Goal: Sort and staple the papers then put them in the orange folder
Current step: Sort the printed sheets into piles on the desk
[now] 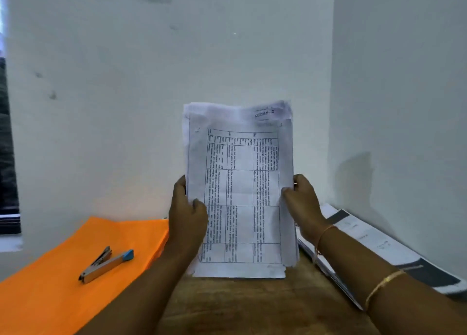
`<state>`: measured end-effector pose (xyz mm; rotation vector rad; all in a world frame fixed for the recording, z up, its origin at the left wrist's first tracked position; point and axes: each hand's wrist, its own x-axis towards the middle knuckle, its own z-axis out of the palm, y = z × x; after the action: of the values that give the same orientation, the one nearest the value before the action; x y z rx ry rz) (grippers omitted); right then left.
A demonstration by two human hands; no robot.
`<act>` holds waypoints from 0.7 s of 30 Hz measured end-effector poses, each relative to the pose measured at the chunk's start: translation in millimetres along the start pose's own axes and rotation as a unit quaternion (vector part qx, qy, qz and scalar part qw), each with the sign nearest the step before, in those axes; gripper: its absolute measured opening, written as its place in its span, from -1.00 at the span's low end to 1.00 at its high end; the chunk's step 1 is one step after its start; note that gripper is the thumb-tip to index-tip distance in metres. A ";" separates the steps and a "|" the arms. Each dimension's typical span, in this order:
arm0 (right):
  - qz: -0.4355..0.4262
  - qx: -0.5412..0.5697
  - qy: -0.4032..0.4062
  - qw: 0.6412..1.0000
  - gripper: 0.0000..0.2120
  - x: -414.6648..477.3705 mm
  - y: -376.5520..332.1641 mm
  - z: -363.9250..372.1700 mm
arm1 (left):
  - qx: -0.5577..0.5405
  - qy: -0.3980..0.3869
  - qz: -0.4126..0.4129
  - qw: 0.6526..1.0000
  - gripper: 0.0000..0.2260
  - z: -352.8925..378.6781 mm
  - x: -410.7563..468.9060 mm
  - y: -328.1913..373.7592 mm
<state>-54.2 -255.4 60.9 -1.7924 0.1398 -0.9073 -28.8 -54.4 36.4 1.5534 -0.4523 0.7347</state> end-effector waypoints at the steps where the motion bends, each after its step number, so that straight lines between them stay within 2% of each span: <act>1: -0.014 0.007 0.003 1.000 -0.87 -1.9 -3.2 4.7 | -0.001 0.007 0.018 1.000 -0.55 -5.1 2.9 -0.4; 6: -0.003 0.063 -0.031 0.997 -0.83 -17.7 -2.8 19.2 | -0.018 -0.021 0.039 0.999 -0.59 -22.9 3.9 -8.4; 12: 0.001 0.020 -0.054 0.998 -0.80 -24.3 7.6 30.2 | 0.019 -0.088 0.034 0.995 -0.59 -22.8 -5.7 -32.0; 17: 0.010 -0.011 -0.032 0.999 -0.80 -24.8 10.5 33.6 | 0.034 -0.096 0.039 0.994 -0.78 -22.2 -7.8 -39.0; 21: -0.015 0.034 0.012 0.999 -0.88 -24.5 3.7 32.7 | 0.003 -0.073 0.043 0.996 -0.85 -24.3 -2.4 -37.4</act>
<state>-49.4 -219.9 40.7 -1.7252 0.0952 -0.9442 -9.9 -26.1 7.5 1.6077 -0.6287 0.6919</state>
